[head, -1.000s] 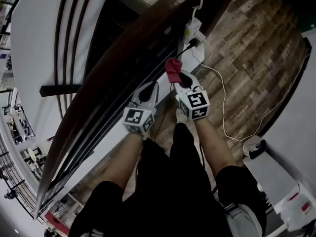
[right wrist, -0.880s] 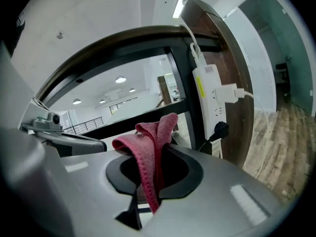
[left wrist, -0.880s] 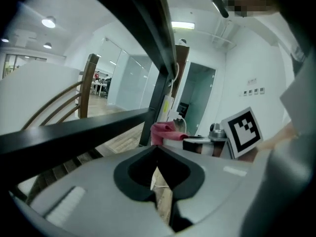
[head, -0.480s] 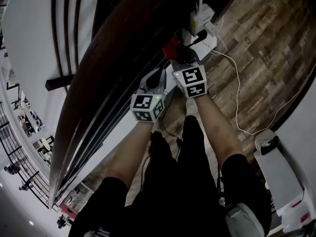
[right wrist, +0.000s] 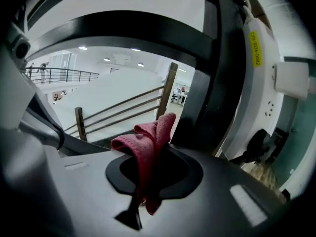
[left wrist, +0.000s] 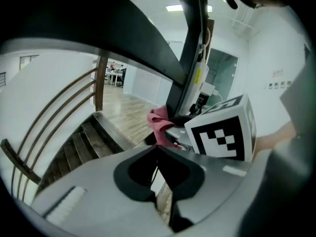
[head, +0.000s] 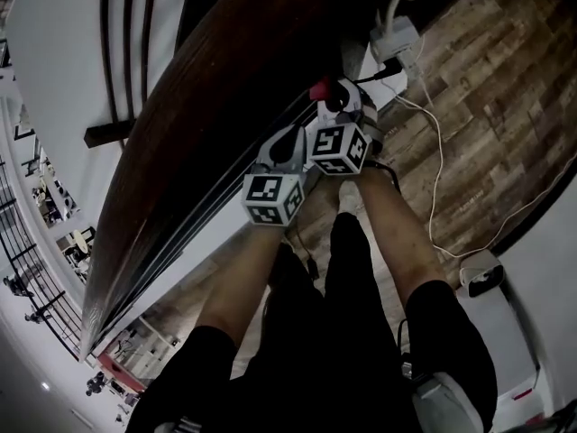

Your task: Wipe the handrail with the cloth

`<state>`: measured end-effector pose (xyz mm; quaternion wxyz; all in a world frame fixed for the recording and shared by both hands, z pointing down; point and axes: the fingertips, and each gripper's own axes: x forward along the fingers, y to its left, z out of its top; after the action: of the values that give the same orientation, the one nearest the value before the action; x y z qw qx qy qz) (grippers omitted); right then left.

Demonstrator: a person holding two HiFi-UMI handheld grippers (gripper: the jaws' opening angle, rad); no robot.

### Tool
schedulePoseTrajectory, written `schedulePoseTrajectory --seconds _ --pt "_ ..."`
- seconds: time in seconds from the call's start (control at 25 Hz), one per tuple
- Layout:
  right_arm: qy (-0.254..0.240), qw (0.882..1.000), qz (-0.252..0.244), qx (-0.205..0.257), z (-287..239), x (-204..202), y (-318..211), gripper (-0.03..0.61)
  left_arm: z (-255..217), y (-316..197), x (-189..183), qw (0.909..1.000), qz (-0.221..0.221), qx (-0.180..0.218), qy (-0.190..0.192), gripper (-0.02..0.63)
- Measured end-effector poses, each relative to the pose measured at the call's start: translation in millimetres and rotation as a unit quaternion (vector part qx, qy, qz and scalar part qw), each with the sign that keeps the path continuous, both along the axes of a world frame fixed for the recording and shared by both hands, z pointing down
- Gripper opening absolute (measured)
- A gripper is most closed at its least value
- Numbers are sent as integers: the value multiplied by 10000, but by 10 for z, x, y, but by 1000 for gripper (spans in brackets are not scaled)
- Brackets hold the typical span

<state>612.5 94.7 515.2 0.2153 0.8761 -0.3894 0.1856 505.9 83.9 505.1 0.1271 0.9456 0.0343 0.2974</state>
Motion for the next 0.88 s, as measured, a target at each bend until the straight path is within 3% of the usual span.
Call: schedulePoseTrajectory --seconds 0.32,0.88 --pt "-688 9969 100 370 59 -8 -47 50 50 -164 -116 9995 -317 -14 -77 0" --pt "-1249 9920 -101 158 168 -527 -287 51 145 -459 -642 9978 -594 50 -302 0"
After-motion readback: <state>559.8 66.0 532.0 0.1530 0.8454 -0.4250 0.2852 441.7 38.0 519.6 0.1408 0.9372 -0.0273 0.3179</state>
